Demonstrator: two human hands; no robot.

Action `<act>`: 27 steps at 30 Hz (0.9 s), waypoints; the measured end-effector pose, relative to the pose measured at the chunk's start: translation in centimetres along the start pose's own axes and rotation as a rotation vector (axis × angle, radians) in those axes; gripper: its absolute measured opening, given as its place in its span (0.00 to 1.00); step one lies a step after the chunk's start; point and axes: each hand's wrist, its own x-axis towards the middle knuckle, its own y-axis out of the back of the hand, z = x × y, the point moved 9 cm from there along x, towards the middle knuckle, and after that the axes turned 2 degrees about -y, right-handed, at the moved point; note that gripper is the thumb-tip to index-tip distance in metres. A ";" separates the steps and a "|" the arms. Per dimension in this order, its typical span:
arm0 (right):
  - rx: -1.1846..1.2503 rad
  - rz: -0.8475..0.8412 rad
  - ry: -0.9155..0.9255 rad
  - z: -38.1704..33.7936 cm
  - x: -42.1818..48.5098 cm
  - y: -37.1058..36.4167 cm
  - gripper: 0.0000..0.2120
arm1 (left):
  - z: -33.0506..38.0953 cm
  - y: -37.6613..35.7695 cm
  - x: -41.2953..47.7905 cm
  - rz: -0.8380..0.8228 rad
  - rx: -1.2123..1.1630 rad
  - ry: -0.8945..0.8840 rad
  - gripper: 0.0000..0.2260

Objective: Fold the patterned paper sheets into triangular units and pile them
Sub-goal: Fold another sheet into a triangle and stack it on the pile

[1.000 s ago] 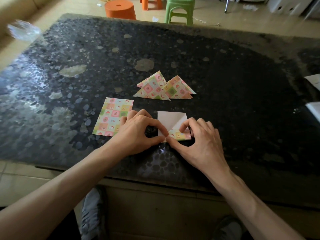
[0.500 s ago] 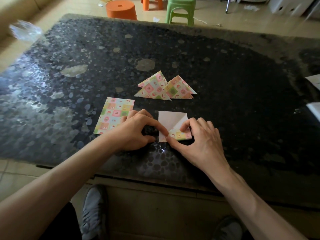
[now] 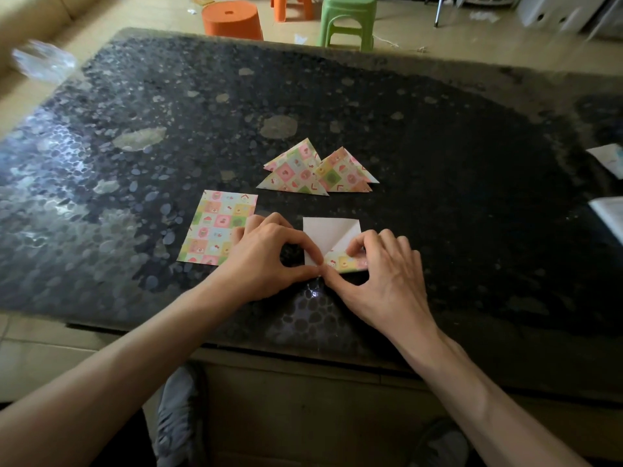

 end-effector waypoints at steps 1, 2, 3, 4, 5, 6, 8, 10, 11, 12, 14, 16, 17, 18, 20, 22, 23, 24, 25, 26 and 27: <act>-0.005 0.000 -0.005 0.0 -0.1 0.0 0.24 | 0.0 0.0 0.0 -0.003 0.003 0.003 0.07; -0.007 -0.001 -0.010 0.0 -0.1 -0.1 0.24 | 0.0 0.0 0.0 -0.005 0.005 0.006 0.07; -0.010 -0.004 -0.013 0.0 0.0 -0.1 0.24 | 0.0 0.0 0.0 -0.006 0.009 0.006 0.07; -0.010 -0.011 -0.014 0.0 0.0 -0.1 0.24 | 0.1 0.0 0.0 -0.008 0.013 0.006 0.08; -0.004 -0.022 -0.012 0.0 0.0 -0.1 0.24 | 0.1 0.1 0.0 -0.012 0.017 0.005 0.08; 0.014 -0.038 -0.013 0.1 0.2 0.0 0.24 | 0.1 0.1 0.0 -0.016 0.020 0.004 0.08; 0.071 -0.098 -0.028 0.4 0.4 0.0 0.23 | 0.2 0.0 -0.1 -0.022 0.025 0.002 0.08; 0.098 -0.134 -0.036 0.6 0.6 0.0 0.23 | 0.2 0.0 -0.1 -0.024 0.027 0.001 0.08; 0.099 -0.131 -0.036 0.6 0.6 0.1 0.23 | 0.2 0.0 -0.1 -0.025 0.026 0.003 0.08; 0.097 -0.126 -0.038 0.5 0.6 0.1 0.23 | 0.1 0.0 -0.1 -0.026 0.024 0.004 0.08; 0.093 -0.126 -0.044 0.4 0.6 0.1 0.23 | 0.1 0.0 -0.1 -0.026 0.023 0.005 0.08; 0.100 -0.136 -0.046 0.4 0.6 0.2 0.22 | 0.1 0.0 -0.2 -0.026 0.019 0.003 0.07; 0.115 -0.145 -0.054 0.5 0.7 0.3 0.22 | 0.1 0.1 -0.2 -0.025 0.019 0.000 0.07; 0.135 -0.155 -0.064 0.6 0.8 0.4 0.21 | 0.2 0.1 -0.2 -0.026 0.020 -0.002 0.07; 0.161 -0.164 -0.073 0.8 0.9 0.6 0.21 | 0.3 0.1 -0.3 -0.033 0.022 -0.002 0.06; 0.163 -0.158 -0.074 0.6 0.7 0.7 0.21 | 0.4 0.0 -0.3 -0.037 0.021 -0.003 0.06; 0.165 -0.157 -0.077 0.6 0.7 0.7 0.22 | 0.6 0.0 -0.3 -0.041 0.021 -0.005 0.06; 0.169 -0.159 -0.079 0.5 0.7 0.7 0.22 | 0.7 0.0 -0.3 -0.045 0.019 -0.005 0.06; 0.175 -0.161 -0.082 0.5 0.7 0.7 0.23 | 0.7 0.0 -0.3 -0.048 0.019 -0.005 0.06; 0.184 -0.169 -0.085 0.6 0.7 0.7 0.23 | 0.7 0.0 -0.3 -0.048 0.019 -0.004 0.06; 0.203 -0.180 -0.094 0.8 0.8 0.8 0.22 | 0.7 0.0 -0.3 -0.047 0.022 -0.006 0.06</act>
